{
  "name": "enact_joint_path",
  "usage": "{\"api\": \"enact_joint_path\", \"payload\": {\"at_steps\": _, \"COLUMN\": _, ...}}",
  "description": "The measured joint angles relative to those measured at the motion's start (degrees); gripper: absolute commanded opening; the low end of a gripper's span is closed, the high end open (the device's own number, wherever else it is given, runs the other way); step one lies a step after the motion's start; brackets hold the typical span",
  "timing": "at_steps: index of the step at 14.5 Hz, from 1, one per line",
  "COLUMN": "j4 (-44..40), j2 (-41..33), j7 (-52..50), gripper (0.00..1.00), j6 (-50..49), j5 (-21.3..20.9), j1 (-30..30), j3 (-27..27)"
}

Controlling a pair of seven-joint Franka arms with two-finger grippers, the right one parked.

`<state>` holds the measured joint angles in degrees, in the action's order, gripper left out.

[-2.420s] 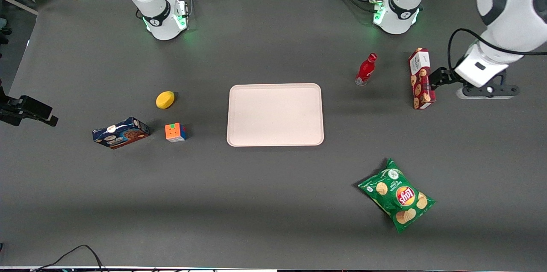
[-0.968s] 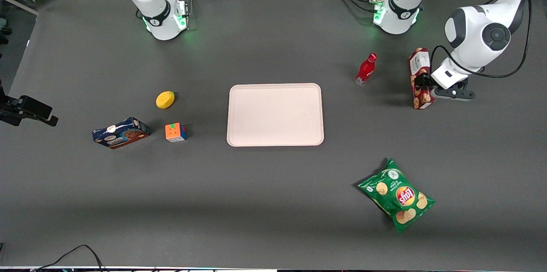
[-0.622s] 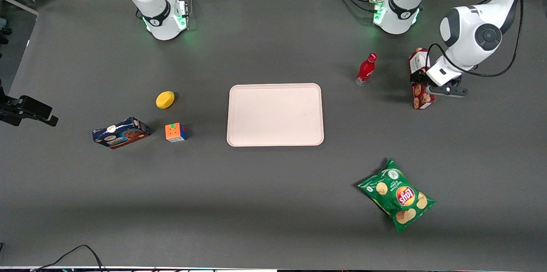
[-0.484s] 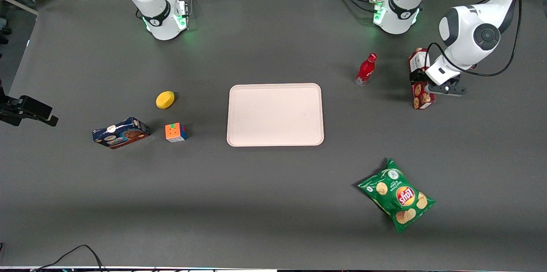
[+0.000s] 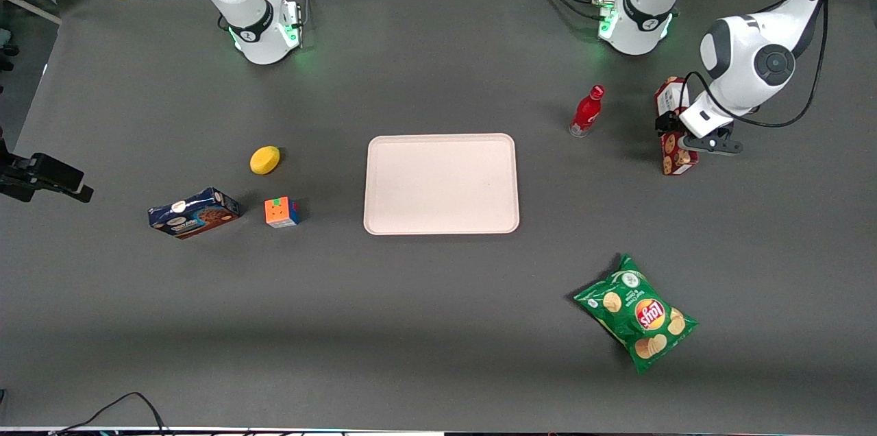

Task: Place red cookie box on tray
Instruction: 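Close the left gripper on the shortbread box and lift it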

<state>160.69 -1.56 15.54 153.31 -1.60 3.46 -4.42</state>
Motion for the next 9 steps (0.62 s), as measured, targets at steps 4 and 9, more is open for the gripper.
{"api": "enact_joint_path", "payload": {"at_steps": 4, "j4": 1.7, "j2": 1.3, "j7": 0.3, "gripper": 1.0, "j6": 3.6, "j5": 0.0, "j1": 0.1, "j3": 0.0}}
{"api": "enact_joint_path", "payload": {"at_steps": 9, "j4": 2.0, "j2": 1.6, "j7": 1.2, "gripper": 0.35, "j6": 4.3, "j5": 0.0, "j1": 0.1, "j3": 0.0}}
